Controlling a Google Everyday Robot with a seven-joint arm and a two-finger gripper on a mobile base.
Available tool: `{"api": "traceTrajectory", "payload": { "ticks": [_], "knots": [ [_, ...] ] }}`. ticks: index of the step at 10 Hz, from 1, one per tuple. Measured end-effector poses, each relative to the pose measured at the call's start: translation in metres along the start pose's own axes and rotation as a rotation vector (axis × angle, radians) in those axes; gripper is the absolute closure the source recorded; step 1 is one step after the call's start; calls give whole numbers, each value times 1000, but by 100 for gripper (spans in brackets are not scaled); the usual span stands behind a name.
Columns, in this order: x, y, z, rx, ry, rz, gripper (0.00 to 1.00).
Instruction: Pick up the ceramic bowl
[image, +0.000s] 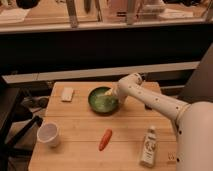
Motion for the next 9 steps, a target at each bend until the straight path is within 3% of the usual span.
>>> {"api": "traceTrajectory", "payload": {
  "ticks": [5, 6, 8, 9],
  "knots": [
    [-1, 1, 0, -4, -1, -3, 80],
    [-3, -3, -3, -28, -1, -18, 92],
    [-7, -10, -5, -40, -13, -20, 100],
    [-1, -10, -10, -15, -1, -23, 100]
  ]
}}
